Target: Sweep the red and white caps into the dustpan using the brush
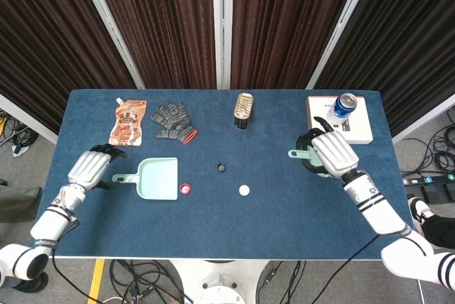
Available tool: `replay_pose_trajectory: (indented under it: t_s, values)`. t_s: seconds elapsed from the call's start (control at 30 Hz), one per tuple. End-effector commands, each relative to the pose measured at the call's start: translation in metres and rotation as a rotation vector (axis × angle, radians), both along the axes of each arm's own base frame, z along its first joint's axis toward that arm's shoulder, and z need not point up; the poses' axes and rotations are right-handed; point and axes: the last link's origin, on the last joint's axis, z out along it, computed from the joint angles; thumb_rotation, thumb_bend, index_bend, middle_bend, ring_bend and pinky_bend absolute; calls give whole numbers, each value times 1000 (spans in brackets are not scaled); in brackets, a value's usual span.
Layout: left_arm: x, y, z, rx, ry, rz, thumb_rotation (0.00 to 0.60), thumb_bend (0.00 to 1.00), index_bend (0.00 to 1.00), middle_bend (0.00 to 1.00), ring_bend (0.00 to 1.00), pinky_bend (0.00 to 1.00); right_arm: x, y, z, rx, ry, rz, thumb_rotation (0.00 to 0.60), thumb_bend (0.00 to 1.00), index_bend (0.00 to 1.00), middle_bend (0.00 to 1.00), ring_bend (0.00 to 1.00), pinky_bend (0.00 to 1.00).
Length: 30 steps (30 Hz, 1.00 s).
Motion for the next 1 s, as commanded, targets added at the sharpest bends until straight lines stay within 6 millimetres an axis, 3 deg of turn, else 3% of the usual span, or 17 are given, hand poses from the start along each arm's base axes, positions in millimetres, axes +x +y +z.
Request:
replay_pose_trajectory:
  t_s: [0.03,0.57,1.0]
  values:
    - [11,8,-23,-28,42,3,600,203,325,316,204,229,-2,0,0,8,3,-6,600,454,707,650,316,87]
    - [-3,-1,-52,-8,134,110,600,218,427,403,288,277,-11,4,-10,42,23,-15,600,456,708,650,316,86]
    - [-5,5,-59,6,131,102,600,265,495,474,357,304,-15,7,-18,58,22,-30,600,457,710,650,317,86]
